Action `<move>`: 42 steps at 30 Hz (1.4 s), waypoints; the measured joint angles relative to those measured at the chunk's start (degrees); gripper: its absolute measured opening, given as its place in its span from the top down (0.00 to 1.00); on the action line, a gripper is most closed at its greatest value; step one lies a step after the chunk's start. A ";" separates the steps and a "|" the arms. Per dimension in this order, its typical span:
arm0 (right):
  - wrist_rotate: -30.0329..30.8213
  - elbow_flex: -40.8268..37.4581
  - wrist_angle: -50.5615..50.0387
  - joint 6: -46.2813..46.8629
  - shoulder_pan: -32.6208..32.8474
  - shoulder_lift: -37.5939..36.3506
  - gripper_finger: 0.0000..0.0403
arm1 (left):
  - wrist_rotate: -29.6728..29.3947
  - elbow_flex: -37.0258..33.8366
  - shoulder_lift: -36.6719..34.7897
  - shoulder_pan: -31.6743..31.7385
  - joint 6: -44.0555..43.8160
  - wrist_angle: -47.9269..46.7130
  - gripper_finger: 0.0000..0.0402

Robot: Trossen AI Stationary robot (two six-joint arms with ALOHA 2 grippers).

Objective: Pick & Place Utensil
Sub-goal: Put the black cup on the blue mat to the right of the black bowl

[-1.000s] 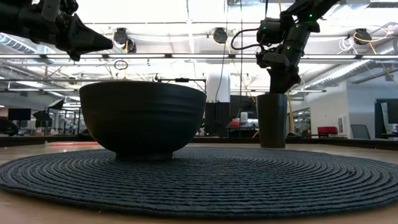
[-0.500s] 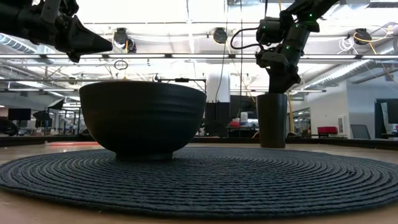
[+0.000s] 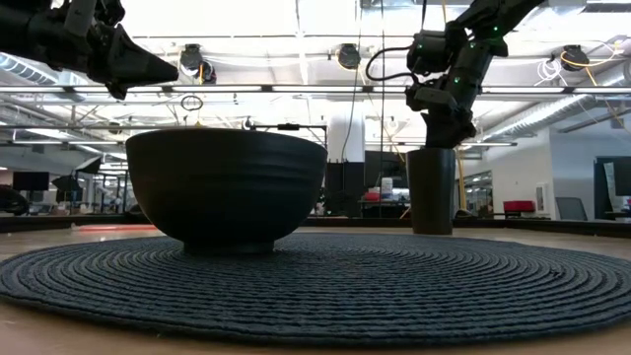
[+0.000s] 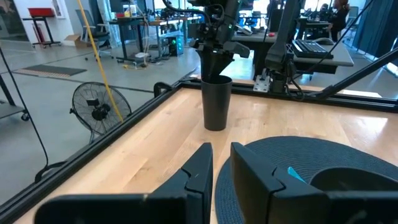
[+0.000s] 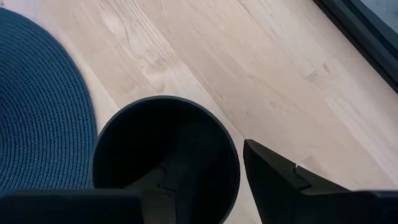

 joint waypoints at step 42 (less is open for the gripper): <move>-0.11 0.02 0.31 -0.72 0.02 -0.72 1.00 | -0.07 0.00 -0.02 0.00 0.04 -0.04 0.84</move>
